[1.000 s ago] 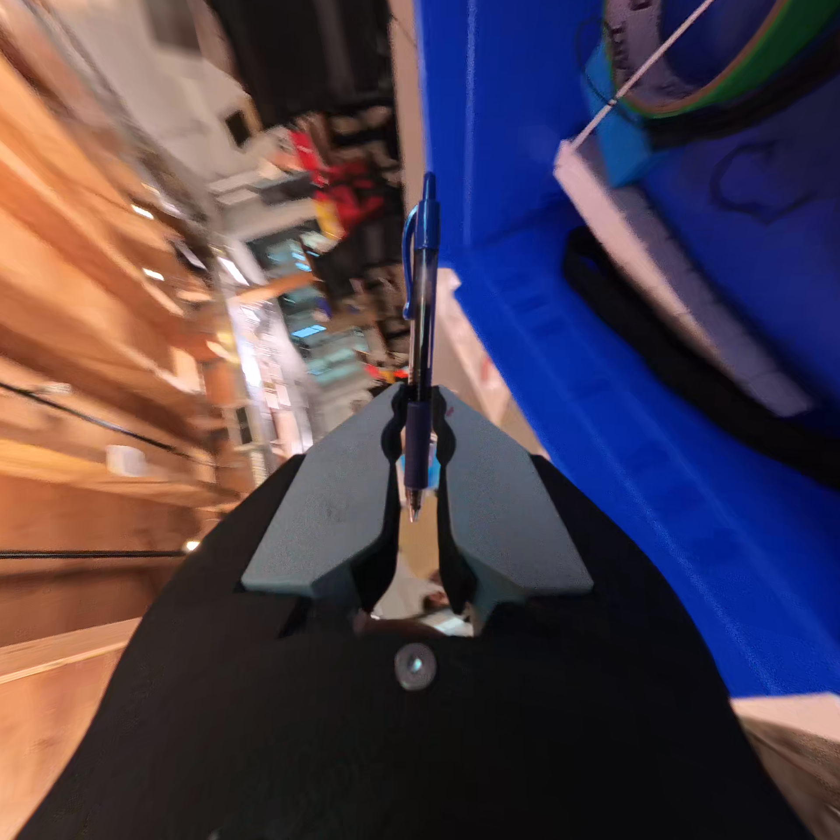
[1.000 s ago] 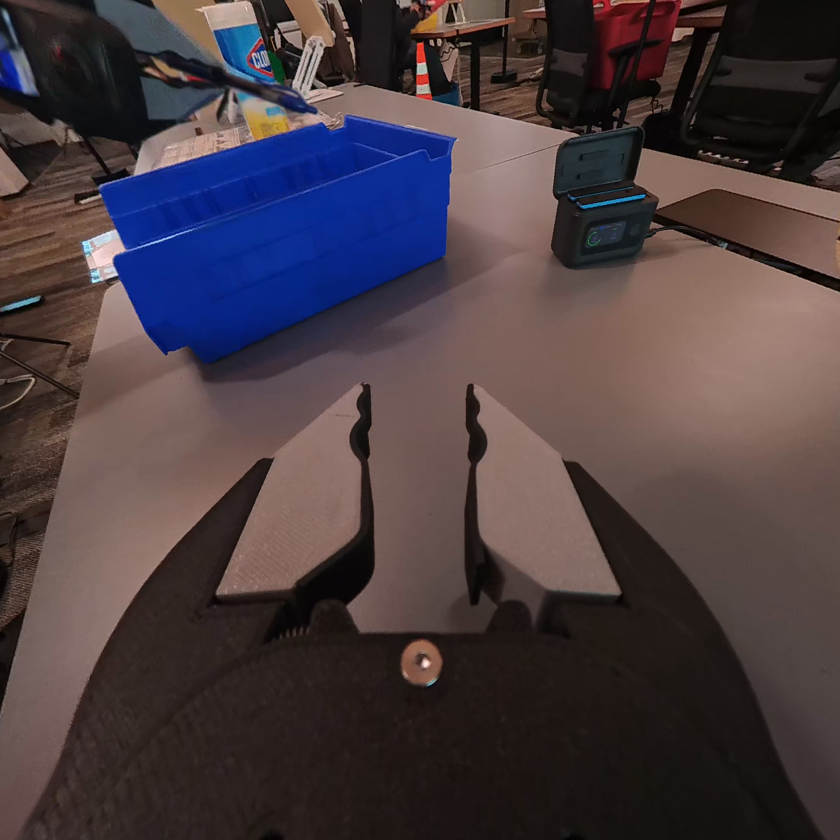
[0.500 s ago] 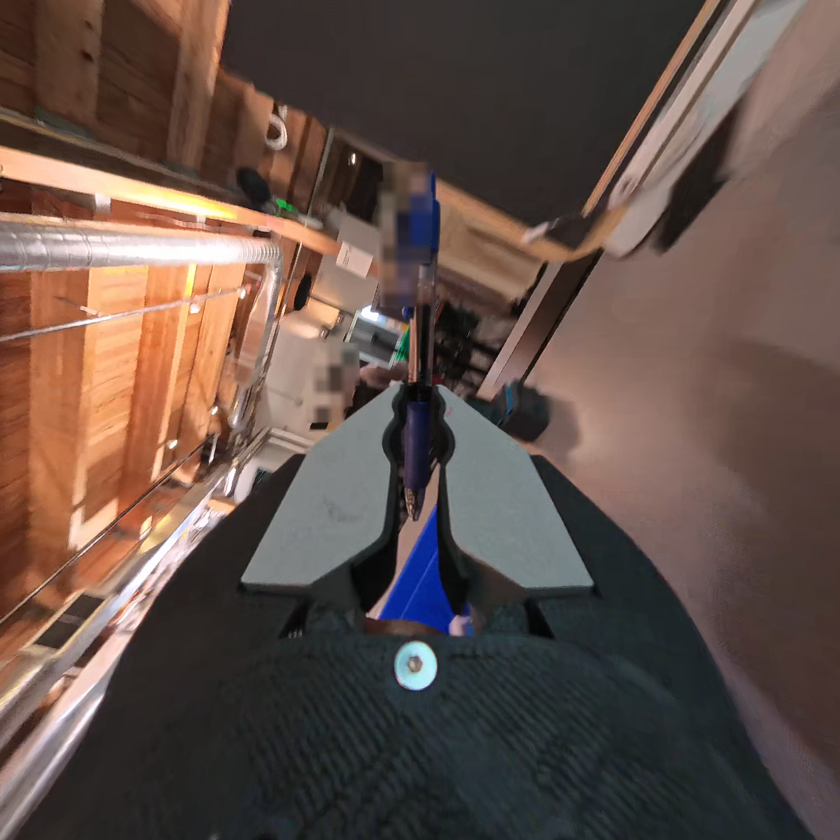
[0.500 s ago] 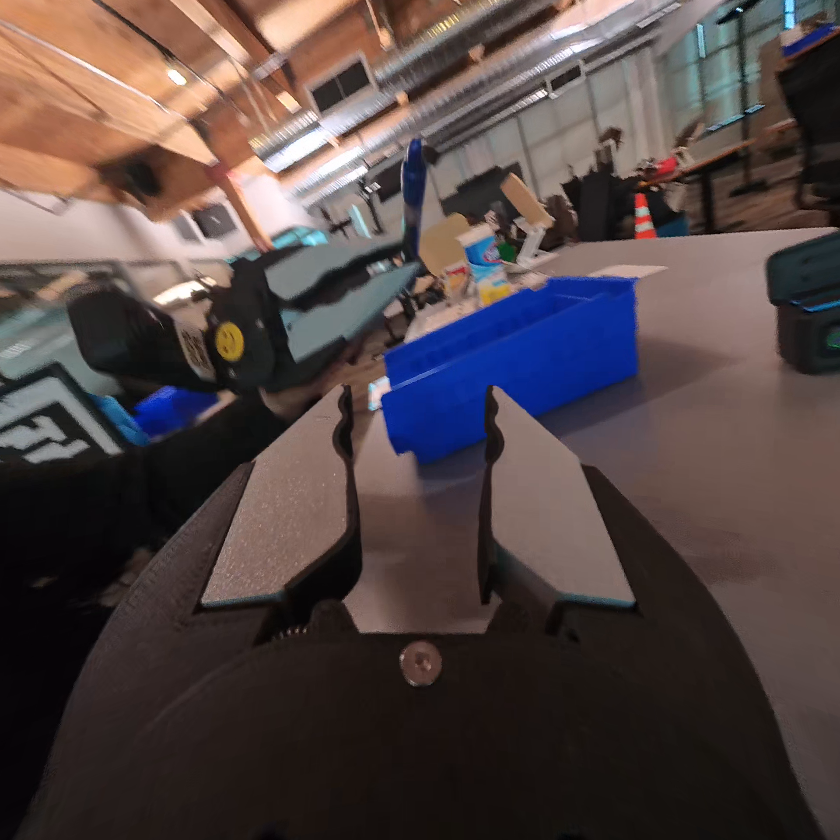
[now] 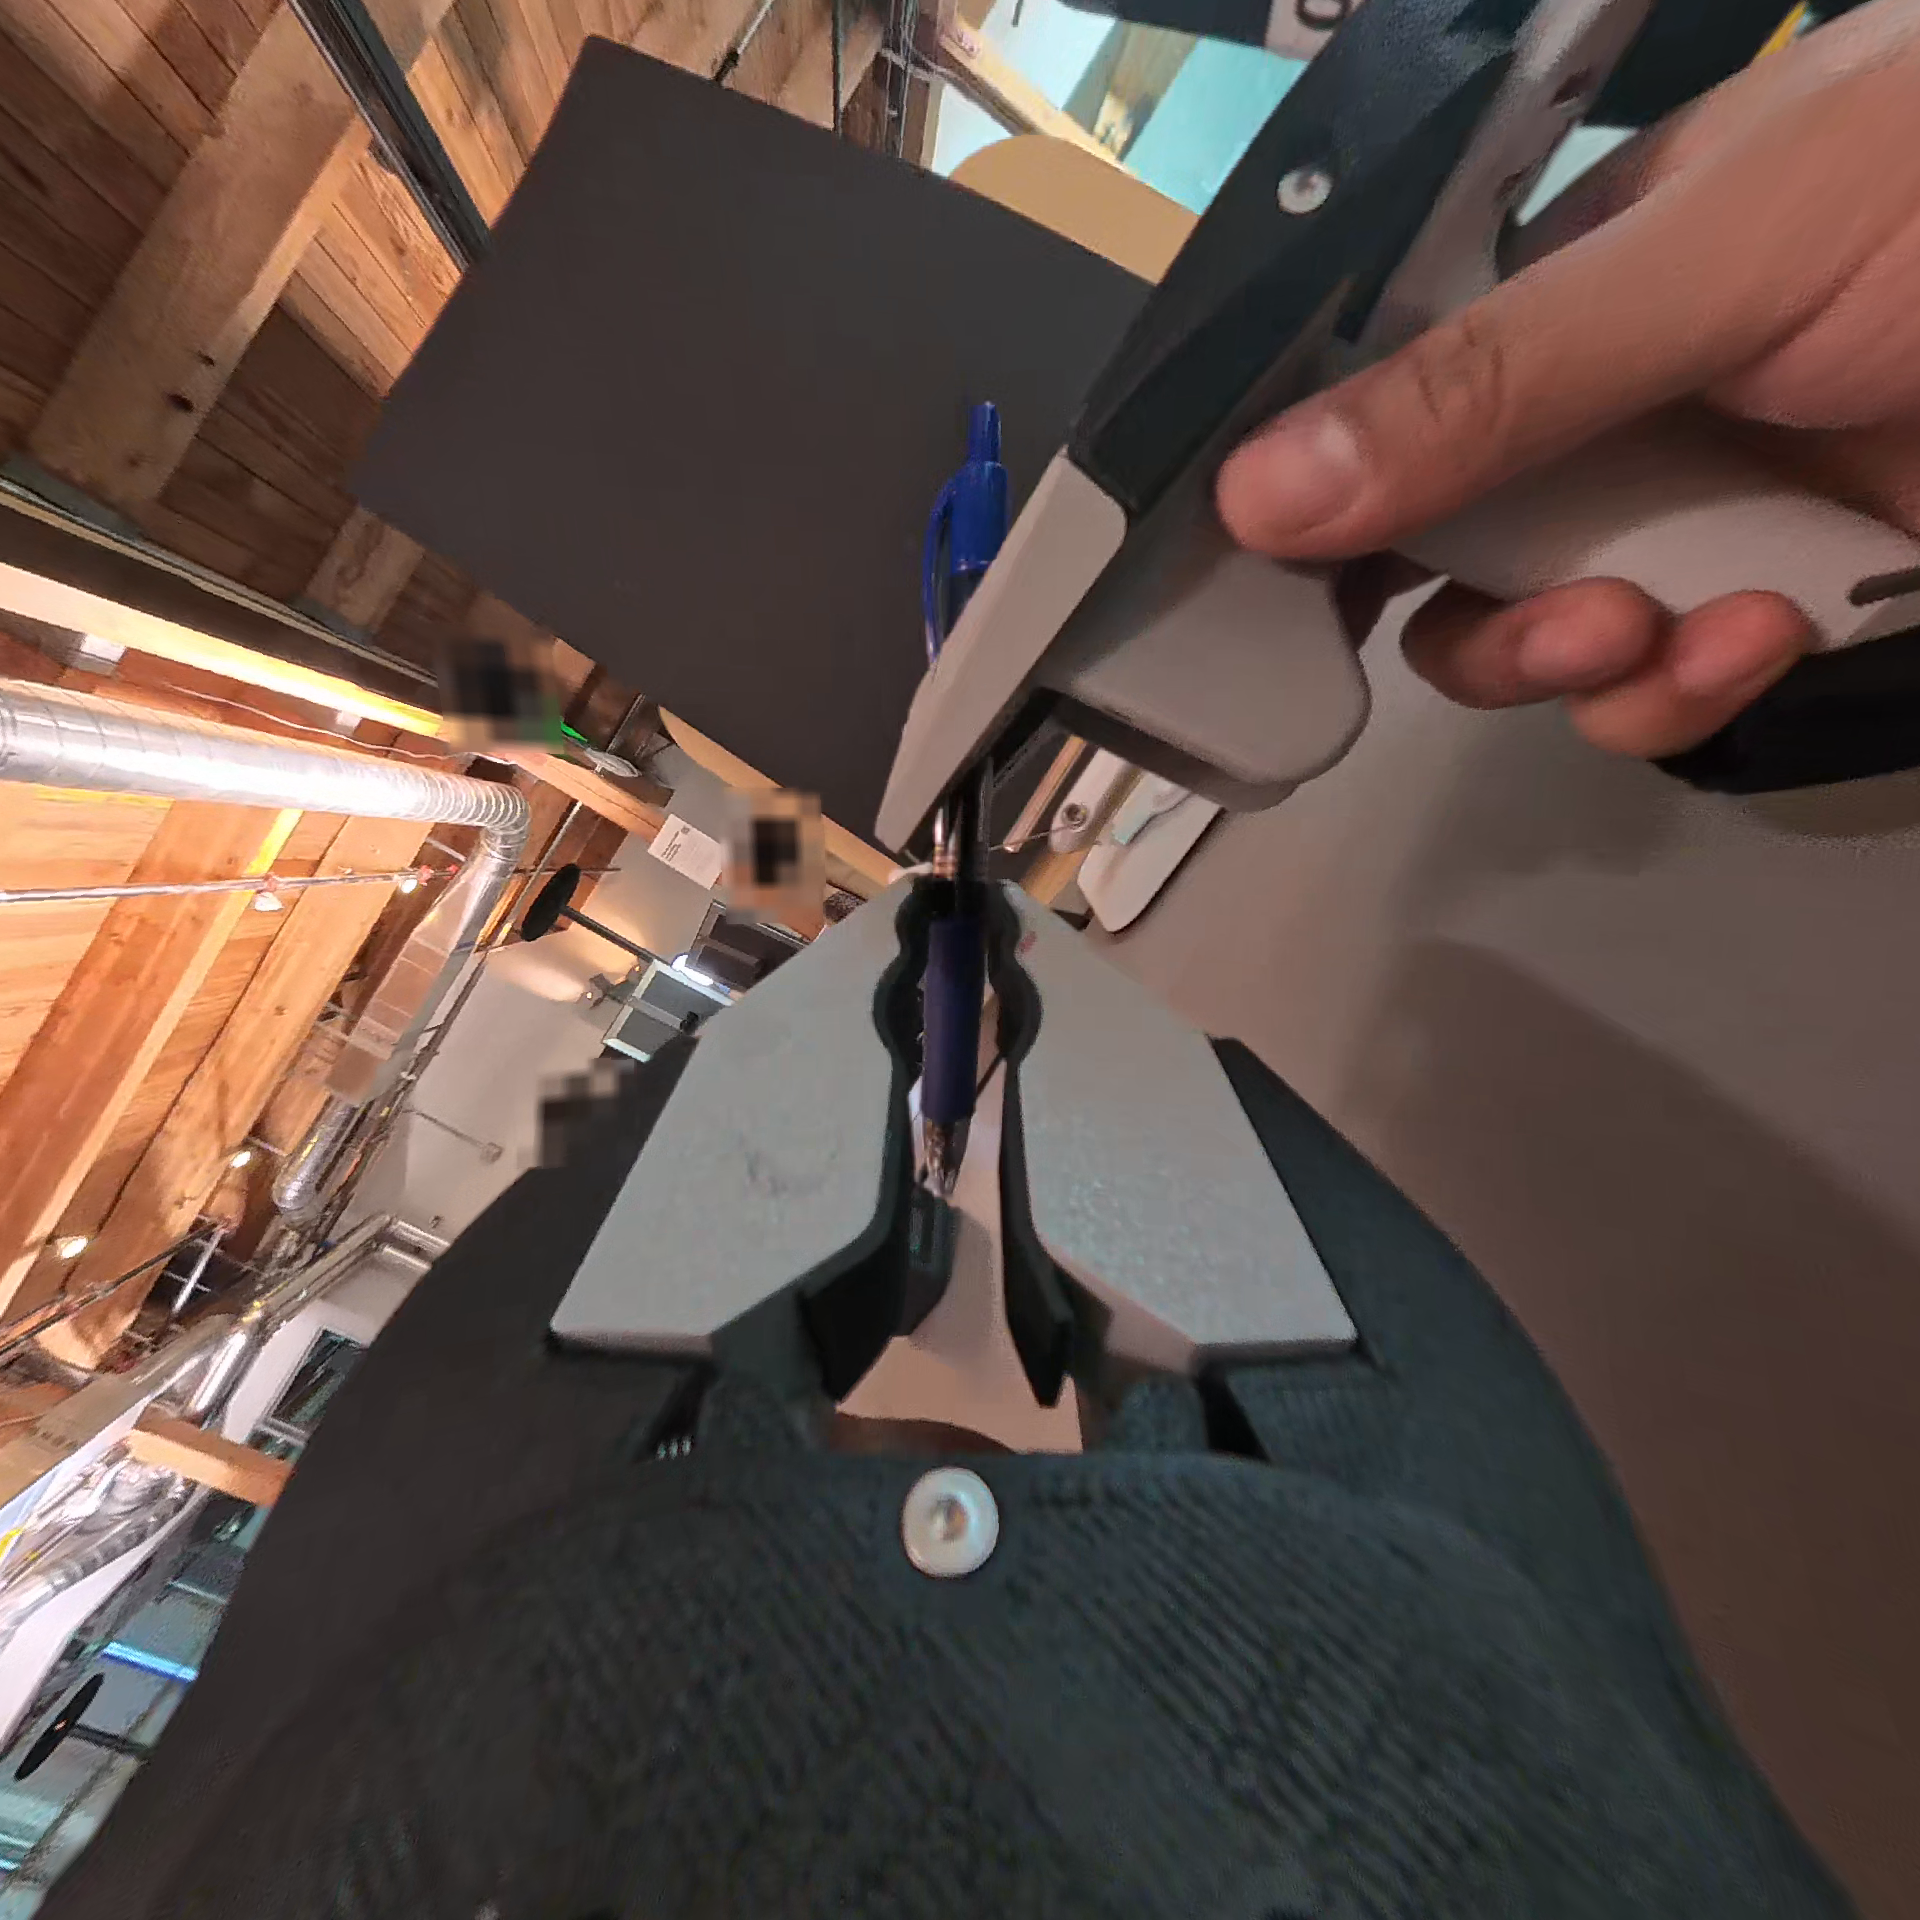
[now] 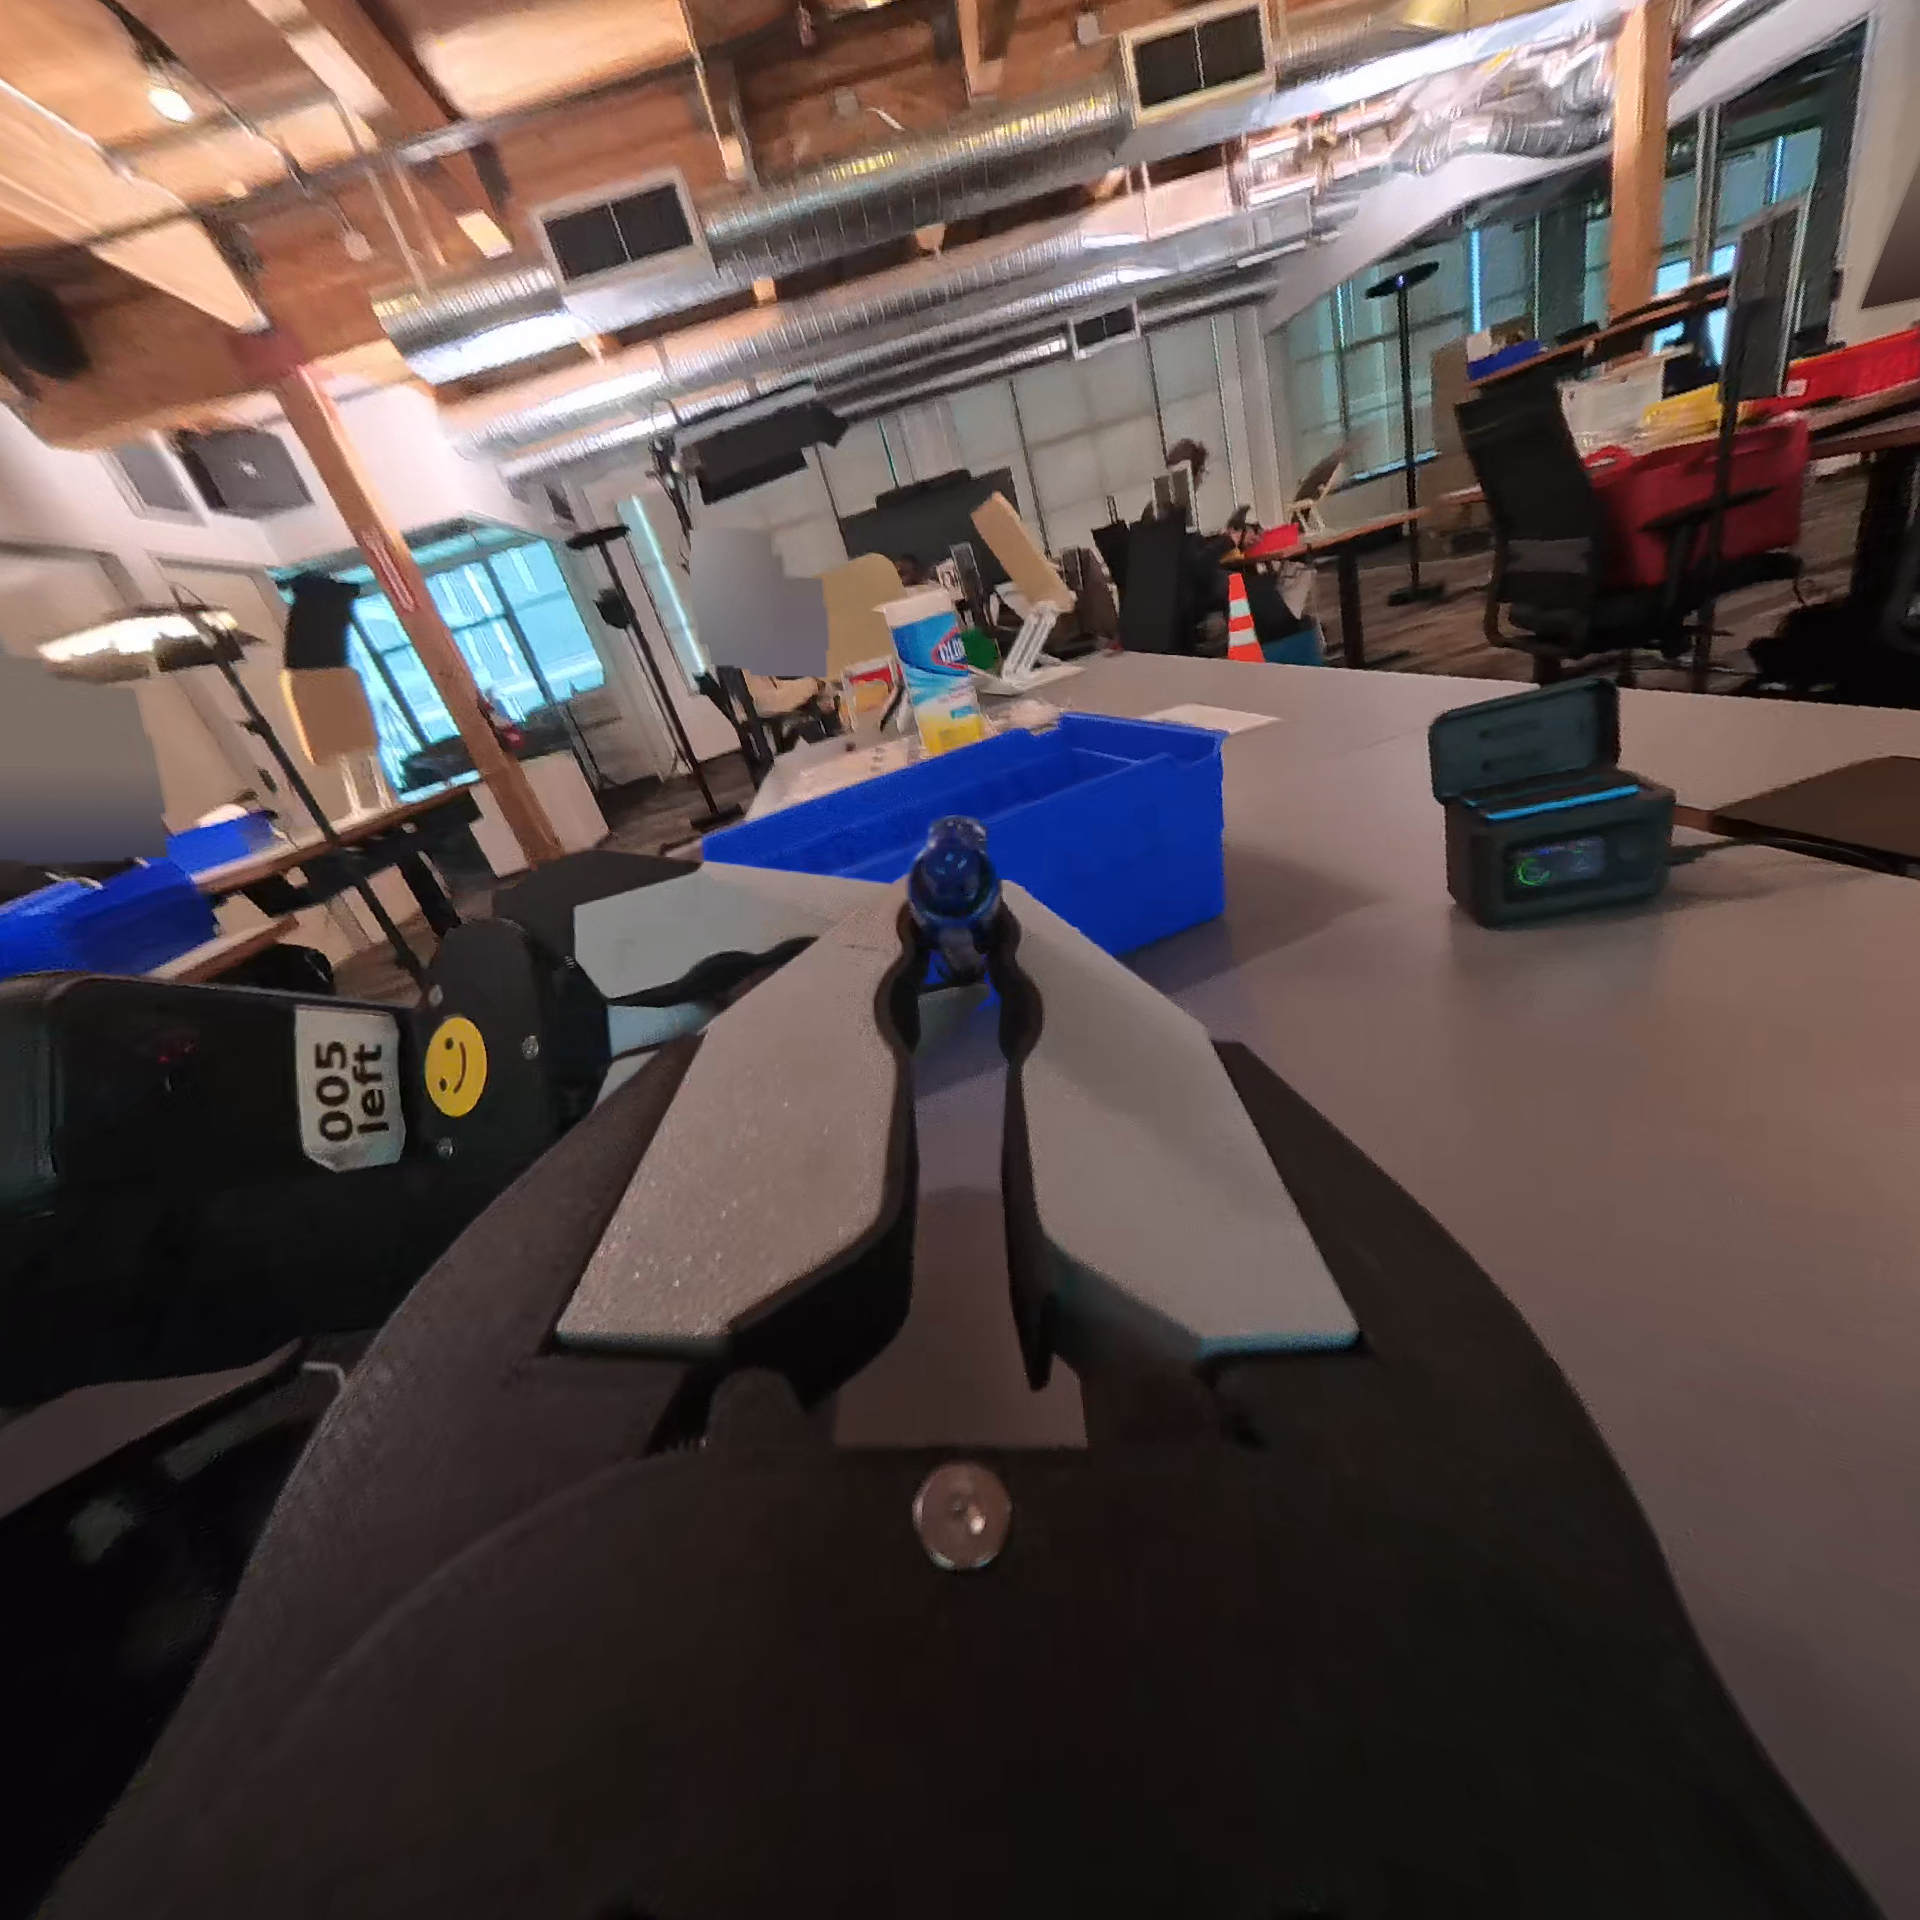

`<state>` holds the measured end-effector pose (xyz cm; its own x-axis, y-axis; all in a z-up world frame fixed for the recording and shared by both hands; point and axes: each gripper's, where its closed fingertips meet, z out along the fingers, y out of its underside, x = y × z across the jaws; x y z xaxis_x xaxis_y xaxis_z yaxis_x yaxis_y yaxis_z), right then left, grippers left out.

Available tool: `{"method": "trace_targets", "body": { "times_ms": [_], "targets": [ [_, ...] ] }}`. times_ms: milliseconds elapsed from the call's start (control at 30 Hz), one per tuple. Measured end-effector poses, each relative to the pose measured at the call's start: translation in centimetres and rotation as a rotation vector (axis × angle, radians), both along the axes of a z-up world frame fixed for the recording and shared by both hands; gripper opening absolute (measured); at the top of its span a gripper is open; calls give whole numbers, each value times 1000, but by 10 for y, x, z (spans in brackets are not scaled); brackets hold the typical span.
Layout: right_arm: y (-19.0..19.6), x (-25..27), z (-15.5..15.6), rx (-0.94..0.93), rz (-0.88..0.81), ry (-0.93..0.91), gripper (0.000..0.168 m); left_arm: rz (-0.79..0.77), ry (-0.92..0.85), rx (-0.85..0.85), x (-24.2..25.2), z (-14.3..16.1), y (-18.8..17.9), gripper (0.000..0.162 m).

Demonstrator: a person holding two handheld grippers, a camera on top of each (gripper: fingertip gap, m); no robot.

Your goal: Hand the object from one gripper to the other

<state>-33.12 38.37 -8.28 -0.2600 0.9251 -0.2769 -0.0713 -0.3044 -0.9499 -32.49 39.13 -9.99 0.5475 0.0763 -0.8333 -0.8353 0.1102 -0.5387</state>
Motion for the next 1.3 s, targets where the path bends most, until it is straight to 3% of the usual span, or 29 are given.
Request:
{"method": "trace_targets", "body": {
  "times_ms": [233,333,467,567,900,1100,1300],
  "targets": [
    [9,-12,-25,46,-56,-119,6,6,-56,8,-10,-23,7,8],
    [20,-15,-36,81,-131,-170,6,44,-96,-71,-23,-40,11,15],
    [16,-12,-30,32,-87,-124,5,46,-181,-173,-35,-56,17,21],
    [16,-11,-31,-18,-70,-115,6,41,-182,-150,-36,-52,15,10],
    [22,-13,-41,-44,-87,-151,7,68,-168,-209,-40,-60,18,9],
    [37,-8,-39,-35,-162,-154,27,111,-296,-221,-60,-58,20,8],
    [38,-11,-50,191,-273,-257,42,123,-350,-226,-67,-58,20,8]
  ]
}}
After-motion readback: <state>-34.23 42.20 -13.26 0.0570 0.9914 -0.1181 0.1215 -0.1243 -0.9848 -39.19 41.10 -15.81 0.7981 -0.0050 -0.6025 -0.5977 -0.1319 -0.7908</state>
